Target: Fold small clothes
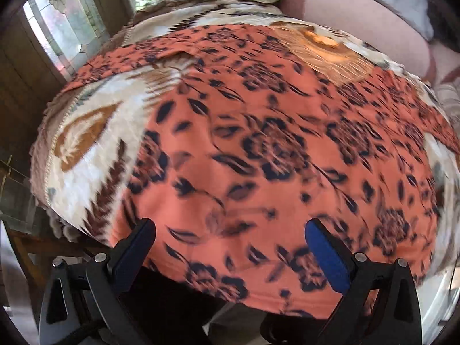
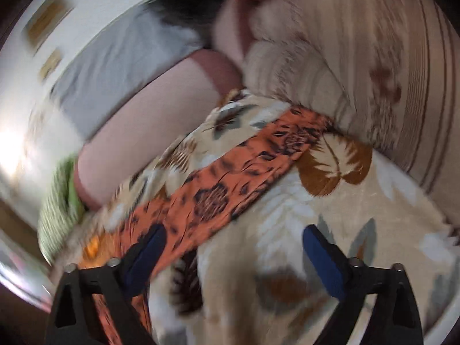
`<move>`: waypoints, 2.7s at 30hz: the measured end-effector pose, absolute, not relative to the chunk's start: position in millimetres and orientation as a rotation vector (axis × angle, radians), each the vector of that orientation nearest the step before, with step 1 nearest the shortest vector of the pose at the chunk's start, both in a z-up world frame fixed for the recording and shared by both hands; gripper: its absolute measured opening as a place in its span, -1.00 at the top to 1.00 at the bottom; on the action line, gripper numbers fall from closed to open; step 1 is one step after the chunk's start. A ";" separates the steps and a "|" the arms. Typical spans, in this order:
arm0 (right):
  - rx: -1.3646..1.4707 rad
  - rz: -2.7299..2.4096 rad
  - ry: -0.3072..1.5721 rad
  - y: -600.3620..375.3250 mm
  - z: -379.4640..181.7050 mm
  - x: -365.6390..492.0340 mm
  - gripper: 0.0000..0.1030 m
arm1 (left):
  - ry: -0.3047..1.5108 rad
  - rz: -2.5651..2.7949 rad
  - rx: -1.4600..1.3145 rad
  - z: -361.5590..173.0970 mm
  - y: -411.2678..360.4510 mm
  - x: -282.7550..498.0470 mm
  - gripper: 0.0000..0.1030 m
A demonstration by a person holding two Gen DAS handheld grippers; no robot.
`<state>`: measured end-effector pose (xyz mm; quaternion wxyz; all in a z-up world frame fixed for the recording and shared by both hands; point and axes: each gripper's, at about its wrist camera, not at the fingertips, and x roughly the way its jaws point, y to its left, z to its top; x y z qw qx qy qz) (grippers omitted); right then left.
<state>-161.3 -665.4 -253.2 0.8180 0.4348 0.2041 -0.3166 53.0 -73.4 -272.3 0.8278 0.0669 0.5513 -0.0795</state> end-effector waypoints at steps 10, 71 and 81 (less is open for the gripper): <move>1.367 -0.819 0.295 -808.1 -339.0 -134.7 0.10 | 1.199 -0.358 0.038 -254.1 -110.1 50.1 -1.00; 0.913 -0.350 0.638 -547.8 -305.4 136.9 0.64 | 0.970 -0.312 0.014 -285.6 -120.0 346.3 0.84; 0.863 -0.289 0.811 -497.9 -333.5 147.2 0.66 | 0.937 -0.366 -0.106 -257.9 -83.2 322.6 0.89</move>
